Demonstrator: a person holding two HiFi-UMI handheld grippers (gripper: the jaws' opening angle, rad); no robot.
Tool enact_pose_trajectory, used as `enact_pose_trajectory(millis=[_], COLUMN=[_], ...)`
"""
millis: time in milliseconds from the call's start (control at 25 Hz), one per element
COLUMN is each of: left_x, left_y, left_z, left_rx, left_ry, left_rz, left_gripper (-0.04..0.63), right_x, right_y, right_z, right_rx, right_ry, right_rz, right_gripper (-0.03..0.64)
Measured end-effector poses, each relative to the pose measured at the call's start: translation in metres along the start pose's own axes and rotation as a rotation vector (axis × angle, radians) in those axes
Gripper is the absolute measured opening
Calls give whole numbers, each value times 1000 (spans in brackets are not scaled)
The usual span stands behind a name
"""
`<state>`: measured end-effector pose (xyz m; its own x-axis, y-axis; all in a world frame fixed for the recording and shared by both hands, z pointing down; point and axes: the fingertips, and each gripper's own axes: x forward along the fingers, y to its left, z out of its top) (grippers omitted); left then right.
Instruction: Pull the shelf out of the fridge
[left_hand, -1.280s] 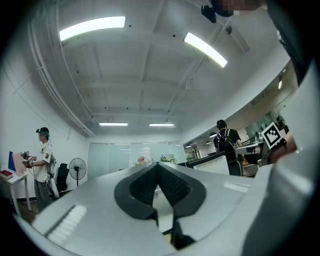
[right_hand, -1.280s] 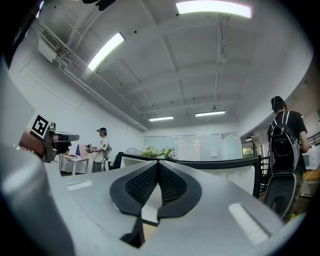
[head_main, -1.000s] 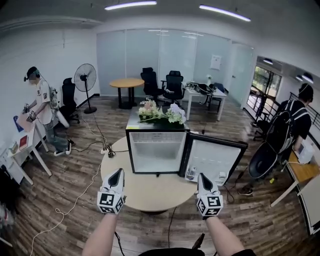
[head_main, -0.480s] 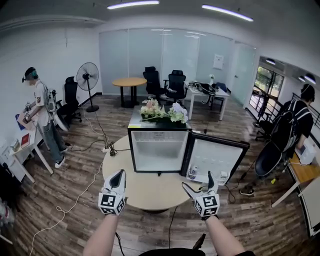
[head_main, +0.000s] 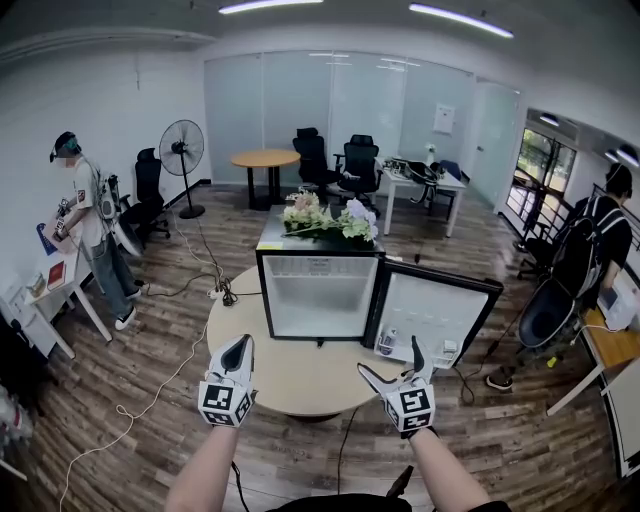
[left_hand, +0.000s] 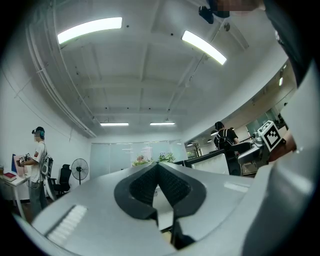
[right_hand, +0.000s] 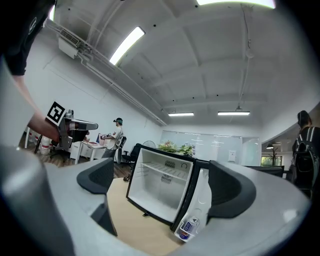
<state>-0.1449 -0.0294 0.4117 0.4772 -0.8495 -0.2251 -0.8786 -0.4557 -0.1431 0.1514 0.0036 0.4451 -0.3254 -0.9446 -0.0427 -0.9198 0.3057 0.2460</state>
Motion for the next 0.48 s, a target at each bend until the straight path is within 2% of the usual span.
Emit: enact_pose_trajectory(millis=[480], left_x=[12], left_y=[-47], left_z=[-1], left_rx=[56], left_ry=[20], left_rz=[42], left_gripper=[0], right_x=[-1], right_y=[-20], right_z=[-33], right_rx=[61], right_ry=[-14], right_rz=[96], right_gripper=[586])
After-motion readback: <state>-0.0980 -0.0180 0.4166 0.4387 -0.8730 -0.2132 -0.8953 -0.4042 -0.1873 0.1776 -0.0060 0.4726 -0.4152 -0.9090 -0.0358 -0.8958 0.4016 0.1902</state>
